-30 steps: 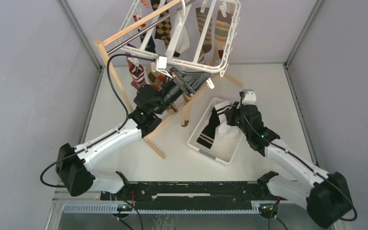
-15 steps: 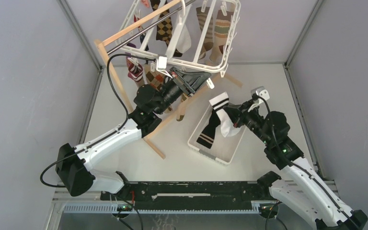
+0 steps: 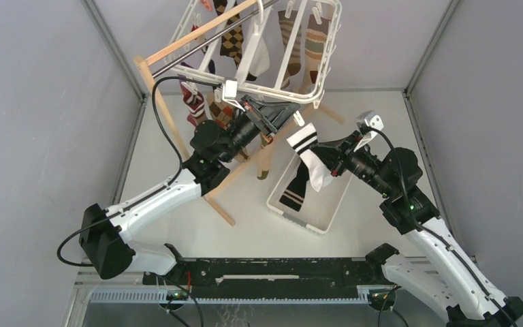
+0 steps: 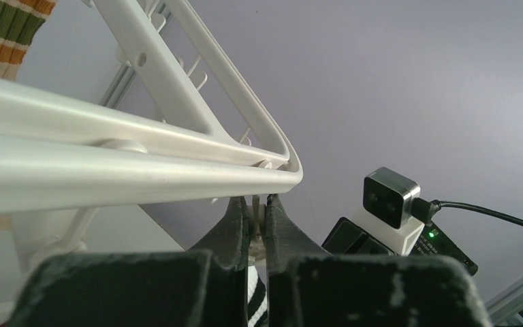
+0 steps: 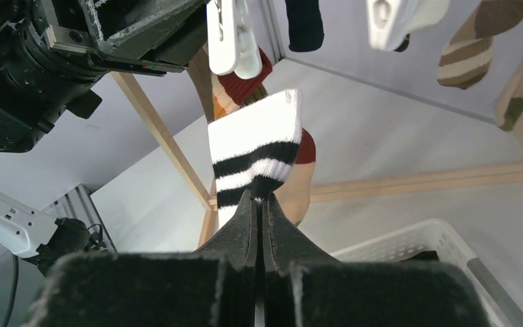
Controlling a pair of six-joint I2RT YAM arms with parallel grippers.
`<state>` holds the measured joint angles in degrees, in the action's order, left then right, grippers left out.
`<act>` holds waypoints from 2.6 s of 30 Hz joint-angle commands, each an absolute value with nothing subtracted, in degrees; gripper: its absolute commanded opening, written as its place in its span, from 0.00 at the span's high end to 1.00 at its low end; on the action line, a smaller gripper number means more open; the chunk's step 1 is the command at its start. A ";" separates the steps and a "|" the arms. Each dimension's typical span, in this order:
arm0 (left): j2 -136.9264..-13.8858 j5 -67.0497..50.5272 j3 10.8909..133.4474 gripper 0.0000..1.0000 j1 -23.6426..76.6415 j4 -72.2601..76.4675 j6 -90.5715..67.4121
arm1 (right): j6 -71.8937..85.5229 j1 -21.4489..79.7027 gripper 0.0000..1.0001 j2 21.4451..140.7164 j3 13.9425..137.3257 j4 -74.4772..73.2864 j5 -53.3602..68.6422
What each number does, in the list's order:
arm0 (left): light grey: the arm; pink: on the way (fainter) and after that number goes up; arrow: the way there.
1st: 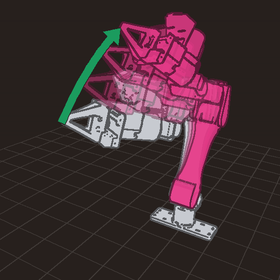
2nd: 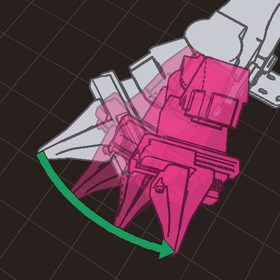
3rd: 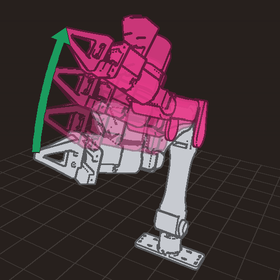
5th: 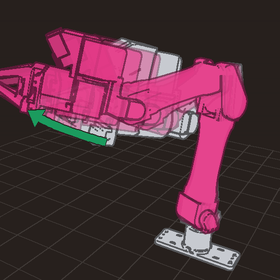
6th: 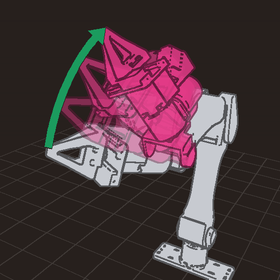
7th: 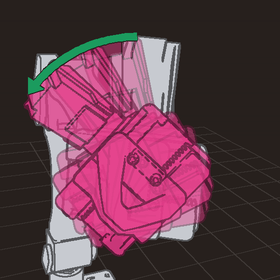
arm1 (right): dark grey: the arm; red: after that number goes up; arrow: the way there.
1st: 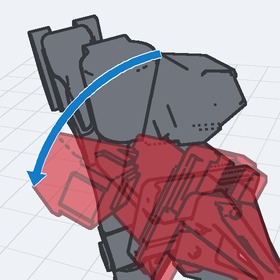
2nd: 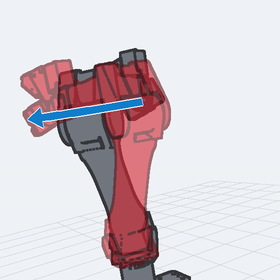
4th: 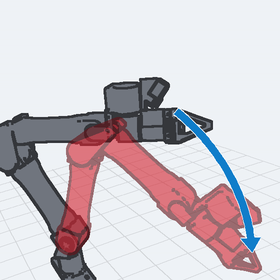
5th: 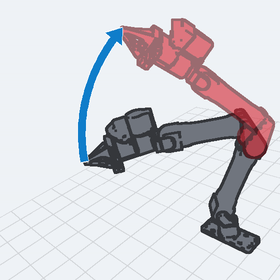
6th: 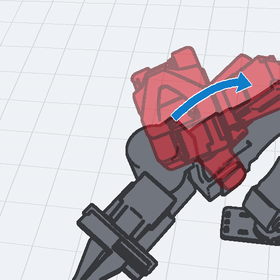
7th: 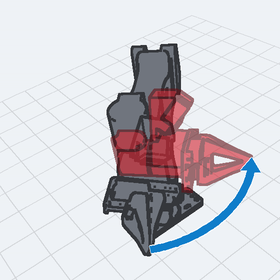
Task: Clip the socks to the hanger
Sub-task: Clamp the sock onto the hanger.
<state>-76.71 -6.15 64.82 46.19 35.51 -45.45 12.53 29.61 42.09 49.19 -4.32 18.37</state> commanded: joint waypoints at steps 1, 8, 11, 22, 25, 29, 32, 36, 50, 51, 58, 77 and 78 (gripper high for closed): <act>-76.34 -6.29 64.11 1.00 45.97 35.55 -44.79 | 12.79 29.33 1.00 43.67 52.55 -2.21 20.34; -76.29 -6.37 64.03 1.00 46.01 35.71 -44.65 | 12.48 29.20 1.00 44.71 54.30 -2.09 20.86; -76.46 -6.49 64.16 1.00 45.97 35.70 -44.65 | 12.46 29.24 1.00 44.22 54.64 -2.77 20.92; -76.82 -6.64 64.23 1.00 45.97 35.95 -45.03 | 12.50 29.18 1.00 41.95 54.67 -5.36 20.64; -76.88 -6.80 64.25 1.00 46.00 36.03 -45.08 | 12.44 29.19 1.00 41.80 54.63 -5.30 20.39; -76.90 -7.02 64.16 1.00 45.98 36.08 -45.28 | 12.06 29.18 1.00 42.11 54.66 -4.40 20.05; -77.23 -7.45 64.08 1.00 45.99 36.47 -45.91 | 11.60 29.03 1.00 42.97 55.78 -4.53 20.00; -77.40 -7.65 64.16 1.00 46.08 36.74 -46.23 | 10.82 28.85 1.00 43.60 57.37 -4.40 19.76; -76.57 -8.43 63.69 1.00 46.07 37.18 -46.58 | 11.21 27.06 1.00 47.72 59.38 -1.56 21.71; -76.56 -8.41 63.64 1.00 46.12 37.18 -46.58 | 11.17 26.96 1.00 47.91 59.57 -1.27 21.91; -76.13 -6.60 63.03 1.00 46.07 37.05 -46.11 | 11.16 26.20 1.00 47.89 60.64 -0.79 22.54; -76.55 -6.74 63.46 0.93 46.08 36.73 -45.92 | 11.25 25.96 1.00 48.64 62.46 -1.10 24.15; -76.64 -6.76 63.46 0.88 46.11 36.73 -46.07 | 11.32 25.99 1.00 48.67 62.46 -1.25 24.17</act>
